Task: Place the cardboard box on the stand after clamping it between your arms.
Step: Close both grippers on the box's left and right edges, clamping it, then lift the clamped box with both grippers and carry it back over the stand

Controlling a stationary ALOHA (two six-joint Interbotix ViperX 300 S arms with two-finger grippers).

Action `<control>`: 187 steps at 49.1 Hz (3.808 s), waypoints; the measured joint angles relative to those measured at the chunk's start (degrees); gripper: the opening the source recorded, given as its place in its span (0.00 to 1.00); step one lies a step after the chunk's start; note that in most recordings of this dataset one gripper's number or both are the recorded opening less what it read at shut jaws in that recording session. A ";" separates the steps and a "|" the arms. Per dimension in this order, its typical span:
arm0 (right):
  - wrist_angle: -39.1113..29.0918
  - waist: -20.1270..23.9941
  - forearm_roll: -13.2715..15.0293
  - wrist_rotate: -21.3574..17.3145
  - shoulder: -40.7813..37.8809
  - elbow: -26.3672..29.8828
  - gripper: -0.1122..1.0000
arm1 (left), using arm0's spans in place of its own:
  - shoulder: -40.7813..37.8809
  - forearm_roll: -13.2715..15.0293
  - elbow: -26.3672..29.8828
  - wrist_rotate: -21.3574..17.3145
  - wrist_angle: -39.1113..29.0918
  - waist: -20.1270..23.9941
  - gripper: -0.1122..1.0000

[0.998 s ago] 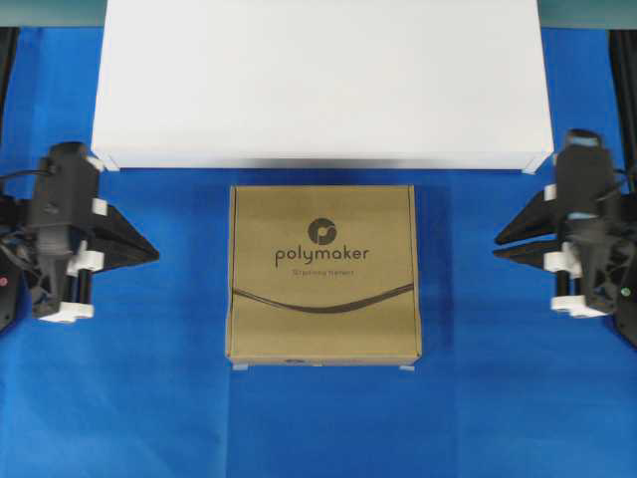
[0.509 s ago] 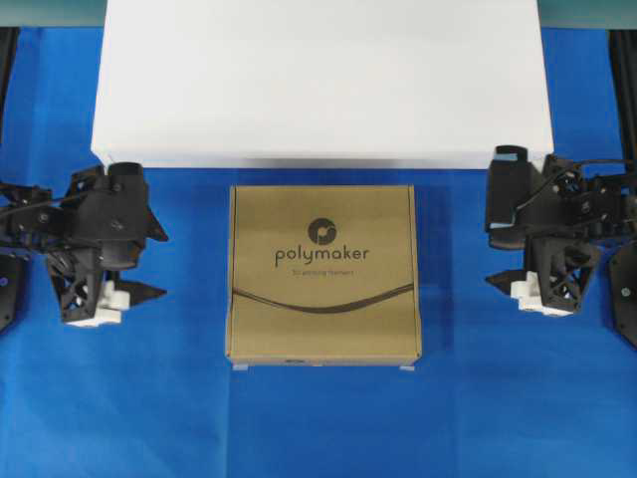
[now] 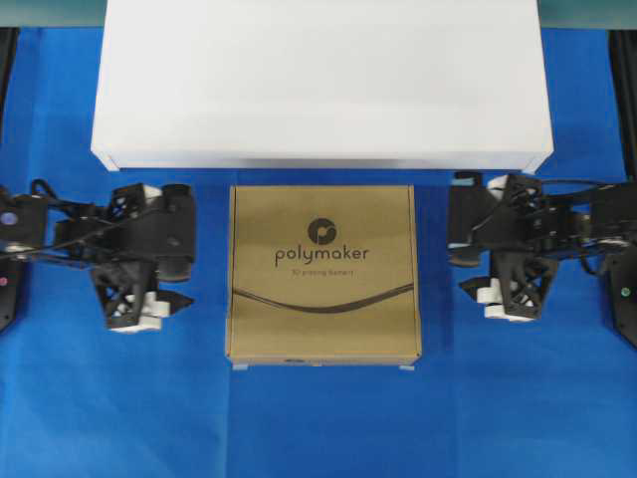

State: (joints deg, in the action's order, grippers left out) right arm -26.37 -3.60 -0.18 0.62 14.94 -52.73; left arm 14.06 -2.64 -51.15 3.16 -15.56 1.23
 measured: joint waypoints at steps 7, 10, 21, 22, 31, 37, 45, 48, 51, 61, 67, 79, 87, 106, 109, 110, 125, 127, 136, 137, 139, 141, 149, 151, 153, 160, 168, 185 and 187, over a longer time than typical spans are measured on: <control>2.90 0.00 0.09 2.81 -4.83 1.32 0.99 | -4.04 0.09 2.37 -0.09 0.35 0.09 0.85; 3.78 0.00 0.09 3.60 -6.33 2.11 0.99 | -5.71 0.00 3.52 -0.09 0.62 0.18 0.85; 8.17 0.00 0.09 4.22 -11.34 3.78 0.99 | -11.60 0.00 6.33 -0.26 2.02 0.35 0.85; 8.79 0.00 0.00 4.22 -11.78 3.96 0.99 | -12.04 0.00 6.50 -0.26 2.02 0.35 0.85; 12.57 0.00 0.09 4.22 -14.68 5.19 0.99 | -13.62 0.00 8.00 -1.49 2.20 0.35 0.85; 13.36 -0.09 0.00 4.31 -15.21 5.45 0.99 | -13.80 0.00 8.17 -3.25 2.20 0.44 0.85; 13.36 -0.09 0.00 4.31 -15.38 5.63 0.99 | -14.06 0.00 8.44 -4.04 2.11 0.88 0.85; 13.36 -0.09 0.00 4.31 -15.38 5.63 0.99 | -14.06 0.00 8.61 -4.04 2.02 1.14 0.85; 13.36 -0.09 0.00 4.31 -15.29 5.63 0.99 | -14.06 0.00 8.88 -4.22 1.85 1.41 0.85; 12.92 -0.62 -0.70 4.22 -14.59 6.15 0.99 | -13.27 0.00 10.02 -4.57 -0.53 1.93 0.85; 7.12 -0.70 -1.67 4.22 -11.16 8.26 0.99 | -10.37 -0.18 12.74 -4.75 -6.77 2.02 0.85; -12.83 -0.70 -1.76 4.22 -2.02 17.49 0.99 | -3.60 -0.09 21.36 -4.75 -21.71 1.85 0.85; -23.38 -0.79 -1.76 4.22 2.46 24.52 0.99 | 0.44 0.00 28.30 -4.83 -29.62 1.67 0.85; -26.19 -1.23 -1.76 4.39 3.25 27.16 0.99 | 0.53 0.00 32.34 -4.92 -33.31 1.76 0.85; -26.19 -1.58 -1.76 4.75 3.25 27.16 0.99 | 0.26 -0.09 32.34 -5.01 -33.31 2.02 0.85; -26.19 -1.76 -1.76 4.83 3.25 27.16 0.99 | 0.09 0.00 32.34 -5.01 -33.31 2.20 0.85; -26.19 -5.63 -1.67 8.26 2.37 27.07 0.99 | -2.37 -0.62 33.75 -8.35 -33.49 6.15 0.85; -26.19 -6.42 -1.76 9.14 2.29 27.16 0.99 | -2.72 -0.79 34.19 -9.49 -33.49 7.03 0.85; -26.19 -11.07 -2.11 14.59 0.70 27.07 0.99 | -4.57 -1.05 36.91 -12.30 -33.57 9.23 0.85; -26.19 -11.51 -2.37 15.21 0.44 27.07 0.99 | -4.83 -1.05 37.09 -12.39 -33.57 9.49 0.85; -26.19 -12.48 -2.90 16.44 -0.26 26.98 0.99 | -5.10 -1.05 37.44 -12.66 -33.57 10.20 0.85; -26.19 -13.36 -3.25 17.84 -1.23 27.07 0.99 | -5.36 -1.05 37.71 -13.10 -33.57 10.72 0.85; -26.10 -16.96 -7.21 22.68 -4.92 27.69 0.99 | -6.68 -1.05 37.71 -15.21 -33.57 13.54 0.85; -26.10 -17.84 -8.35 23.91 -5.19 27.95 0.99 | -6.94 -1.05 37.71 -16.08 -33.57 14.33 0.85; -26.10 -18.72 -9.49 24.87 -5.19 28.30 0.99 | -7.29 -0.97 37.71 -17.14 -33.57 15.03 0.85; -25.75 -21.53 -12.66 28.74 -5.80 29.53 0.99 | -8.17 -1.05 37.71 -19.78 -33.57 17.49 0.85; -25.58 -24.52 -14.50 33.13 -7.82 32.61 0.99 | -9.76 -1.41 37.71 -21.88 -33.57 20.48 0.85; -25.40 -31.82 -23.20 42.28 -11.51 34.98 0.99 | -13.62 -1.85 42.28 -25.66 -33.49 26.46 0.85; -25.40 -32.87 -23.99 42.98 -12.04 35.07 0.99 | -14.06 -1.85 43.24 -25.66 -33.49 27.16 0.85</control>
State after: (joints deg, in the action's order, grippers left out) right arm -51.77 -36.47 -24.17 43.59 2.90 -17.67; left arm 0.00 -4.48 -7.91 -22.50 -49.04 28.39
